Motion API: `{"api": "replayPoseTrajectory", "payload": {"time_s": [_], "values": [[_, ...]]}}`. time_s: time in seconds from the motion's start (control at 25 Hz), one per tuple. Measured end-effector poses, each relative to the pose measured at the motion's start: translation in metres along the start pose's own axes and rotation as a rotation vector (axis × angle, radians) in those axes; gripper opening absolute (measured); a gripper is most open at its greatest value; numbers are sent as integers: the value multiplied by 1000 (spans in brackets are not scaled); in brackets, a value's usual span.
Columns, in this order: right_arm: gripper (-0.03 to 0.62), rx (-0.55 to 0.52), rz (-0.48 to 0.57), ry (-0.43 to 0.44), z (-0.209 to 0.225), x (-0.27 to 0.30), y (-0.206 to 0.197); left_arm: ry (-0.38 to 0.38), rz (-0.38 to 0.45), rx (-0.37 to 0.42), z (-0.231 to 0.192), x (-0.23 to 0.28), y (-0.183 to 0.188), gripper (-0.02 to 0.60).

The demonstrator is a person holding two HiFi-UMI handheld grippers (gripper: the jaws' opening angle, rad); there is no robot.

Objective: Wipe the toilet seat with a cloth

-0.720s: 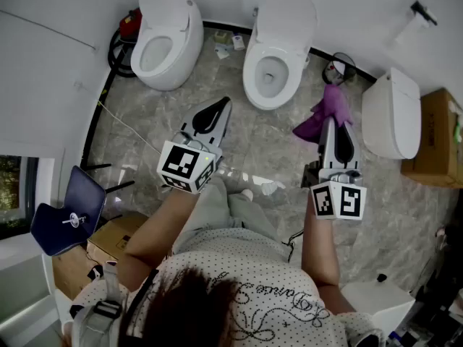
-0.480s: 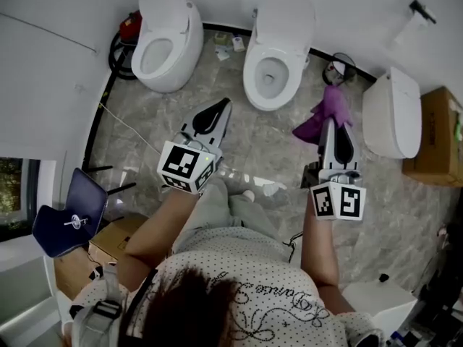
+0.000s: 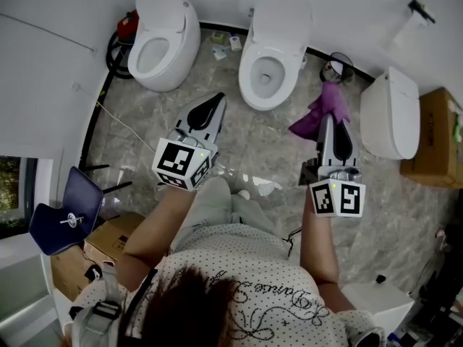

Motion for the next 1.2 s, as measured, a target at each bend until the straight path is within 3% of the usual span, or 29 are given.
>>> {"api": "replayPoseTrajectory", "payload": {"time_s": [0.2, 0.44, 0.92, 1.2], "values": [[55, 2, 1, 2, 11, 14, 0, 10, -4, -7, -6, 15, -1, 3], [55, -3, -10, -22, 23, 58, -6, -9, -17, -26, -43, 60, -4, 4], [57, -21, 18, -97, 47, 231, -12, -110, -1, -4, -171, 201, 23, 3], [55, -19, 7, -144, 56, 288, -15, -156, -13, -3, -219, 260, 29, 3]]}}
Point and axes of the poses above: the fingertips, and each gripper's own axes: x forward along the fingers, z to its right, y out of its top, the point moved 8 cm from there along -x, backward along the fingers, and after that the axes turned 4 degrees about -z, right-handed, at the moved point
